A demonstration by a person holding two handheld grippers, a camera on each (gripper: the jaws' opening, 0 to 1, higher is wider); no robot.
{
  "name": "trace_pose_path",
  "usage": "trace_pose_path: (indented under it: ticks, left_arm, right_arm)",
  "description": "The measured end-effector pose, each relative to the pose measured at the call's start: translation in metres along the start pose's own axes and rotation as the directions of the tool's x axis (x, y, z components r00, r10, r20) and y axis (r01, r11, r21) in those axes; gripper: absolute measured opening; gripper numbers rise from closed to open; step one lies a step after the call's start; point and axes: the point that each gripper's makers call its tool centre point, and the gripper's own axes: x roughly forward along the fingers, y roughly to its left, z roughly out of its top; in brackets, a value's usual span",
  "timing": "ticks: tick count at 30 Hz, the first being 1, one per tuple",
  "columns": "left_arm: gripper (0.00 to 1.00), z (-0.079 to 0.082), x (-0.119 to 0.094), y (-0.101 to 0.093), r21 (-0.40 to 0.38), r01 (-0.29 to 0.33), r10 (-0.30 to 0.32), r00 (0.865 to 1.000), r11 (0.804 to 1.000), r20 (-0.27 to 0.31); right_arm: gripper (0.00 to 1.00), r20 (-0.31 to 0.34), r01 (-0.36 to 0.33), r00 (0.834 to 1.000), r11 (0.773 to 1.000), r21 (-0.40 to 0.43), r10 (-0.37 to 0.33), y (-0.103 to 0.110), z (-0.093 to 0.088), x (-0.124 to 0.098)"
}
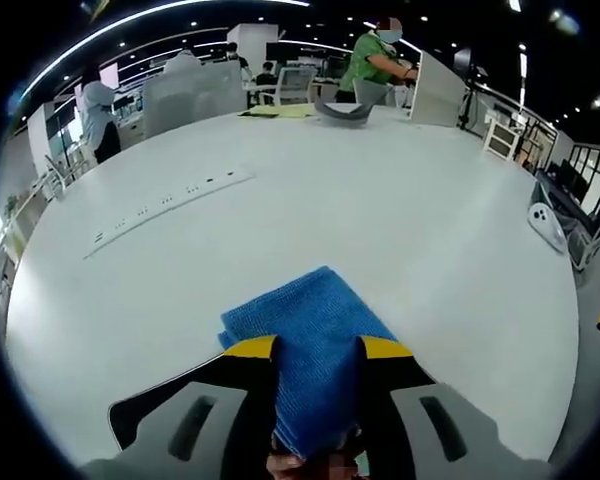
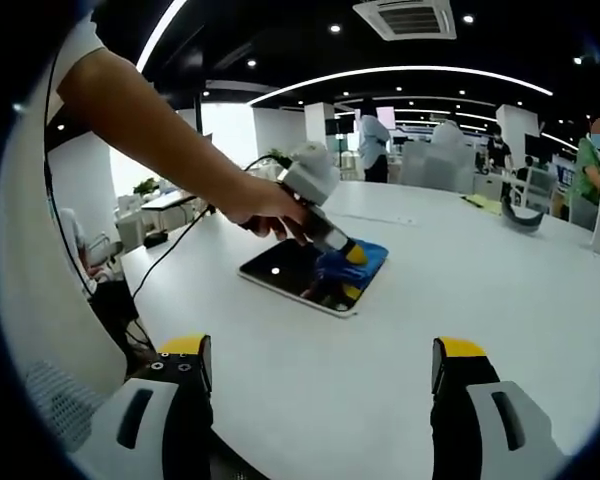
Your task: Wipe the mirror surface with the cleaning cloth until all visible marks leave the cleaned area.
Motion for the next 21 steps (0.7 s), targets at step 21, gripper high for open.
trace_pose_path:
  ticks: [21]
  left_arm:
    - [0.31, -0.0028, -0.0014, -0.0065, 0.037, 0.010, -0.011, 1.000, 0.999, 0.018]
  right_arm:
    - [0.92, 0.013, 0.010, 1.000, 1.000, -0.001, -0.010, -0.0035, 0.0076, -0.0036]
